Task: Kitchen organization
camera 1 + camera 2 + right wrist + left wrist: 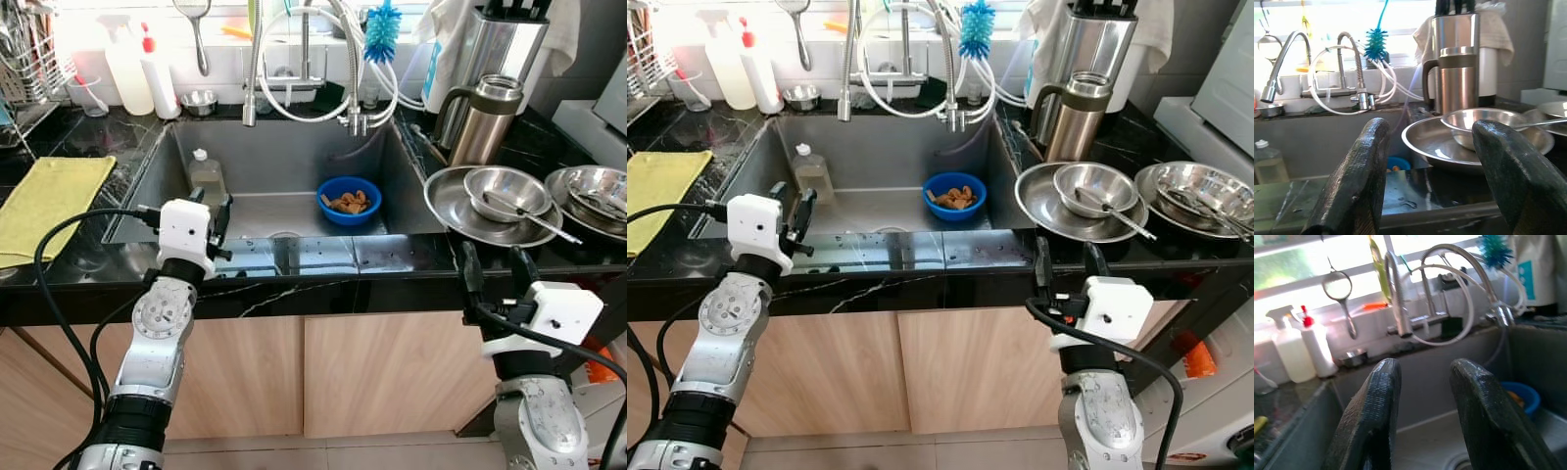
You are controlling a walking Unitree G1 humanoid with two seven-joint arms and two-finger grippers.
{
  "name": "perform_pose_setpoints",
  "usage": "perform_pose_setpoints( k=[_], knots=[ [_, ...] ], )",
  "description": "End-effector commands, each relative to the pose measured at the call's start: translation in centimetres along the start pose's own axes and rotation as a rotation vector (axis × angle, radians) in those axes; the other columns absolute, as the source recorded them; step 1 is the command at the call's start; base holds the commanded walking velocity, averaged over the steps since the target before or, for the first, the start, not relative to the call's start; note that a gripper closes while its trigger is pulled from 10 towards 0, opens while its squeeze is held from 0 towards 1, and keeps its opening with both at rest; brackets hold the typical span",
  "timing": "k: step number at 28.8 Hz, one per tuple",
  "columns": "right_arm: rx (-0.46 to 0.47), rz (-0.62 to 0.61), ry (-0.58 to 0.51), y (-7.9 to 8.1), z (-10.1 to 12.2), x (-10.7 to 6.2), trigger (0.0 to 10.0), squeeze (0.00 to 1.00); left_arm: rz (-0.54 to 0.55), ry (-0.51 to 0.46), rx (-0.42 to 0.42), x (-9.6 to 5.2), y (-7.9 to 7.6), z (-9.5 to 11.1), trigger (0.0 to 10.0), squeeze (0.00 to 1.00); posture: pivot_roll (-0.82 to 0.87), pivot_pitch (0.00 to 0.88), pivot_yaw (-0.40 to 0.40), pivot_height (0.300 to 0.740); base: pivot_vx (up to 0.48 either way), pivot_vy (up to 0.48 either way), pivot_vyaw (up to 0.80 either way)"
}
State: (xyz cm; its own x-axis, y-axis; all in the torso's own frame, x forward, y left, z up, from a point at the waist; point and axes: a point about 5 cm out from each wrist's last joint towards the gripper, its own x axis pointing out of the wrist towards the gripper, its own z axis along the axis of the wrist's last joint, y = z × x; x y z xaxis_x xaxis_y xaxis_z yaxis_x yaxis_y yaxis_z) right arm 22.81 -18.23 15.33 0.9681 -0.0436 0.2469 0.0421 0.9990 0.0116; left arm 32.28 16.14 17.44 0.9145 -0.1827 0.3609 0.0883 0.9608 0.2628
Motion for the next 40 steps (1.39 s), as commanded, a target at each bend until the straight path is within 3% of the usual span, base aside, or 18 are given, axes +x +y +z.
perform_pose_setpoints(
  k=[1,6,11,19,40],
  knots=[
    [-0.004,-0.023,-0.02,-0.4,0.4,0.0,10.0,0.0,-0.006,0.002,0.011,0.1,0.0,0.1,10.0,0.0,0.03,0.023,0.009,0.74,0.0,0.0,0.0],
    [-0.007,-0.038,-0.014,-0.7,0.3,-0.1,10.0,0.0,0.012,0.031,0.006,0.2,0.3,-0.4,10.0,0.0,0.04,0.046,0.005,0.74,0.0,0.0,0.0],
    [-0.01,-0.045,-0.023,-0.6,0.5,0.2,10.0,0.0,0.008,0.016,-0.049,1.7,-0.7,0.7,10.0,0.0,0.04,0.063,0.006,0.74,0.0,0.0,0.0],
    [-0.009,-0.048,-0.024,-0.6,0.5,0.5,10.0,0.0,-0.004,0.034,-0.088,2.8,-1.5,1.3,10.0,0.0,0.04,0.083,0.006,0.74,0.0,0.0,0.0],
    [0.006,-0.054,-0.021,-0.1,0.3,0.8,10.0,0.0,-0.05,0.025,-0.115,3.1,-2.8,1.8,10.0,0.0,0.05,0.093,0.009,0.74,0.0,0.0,0.0]
  ],
)
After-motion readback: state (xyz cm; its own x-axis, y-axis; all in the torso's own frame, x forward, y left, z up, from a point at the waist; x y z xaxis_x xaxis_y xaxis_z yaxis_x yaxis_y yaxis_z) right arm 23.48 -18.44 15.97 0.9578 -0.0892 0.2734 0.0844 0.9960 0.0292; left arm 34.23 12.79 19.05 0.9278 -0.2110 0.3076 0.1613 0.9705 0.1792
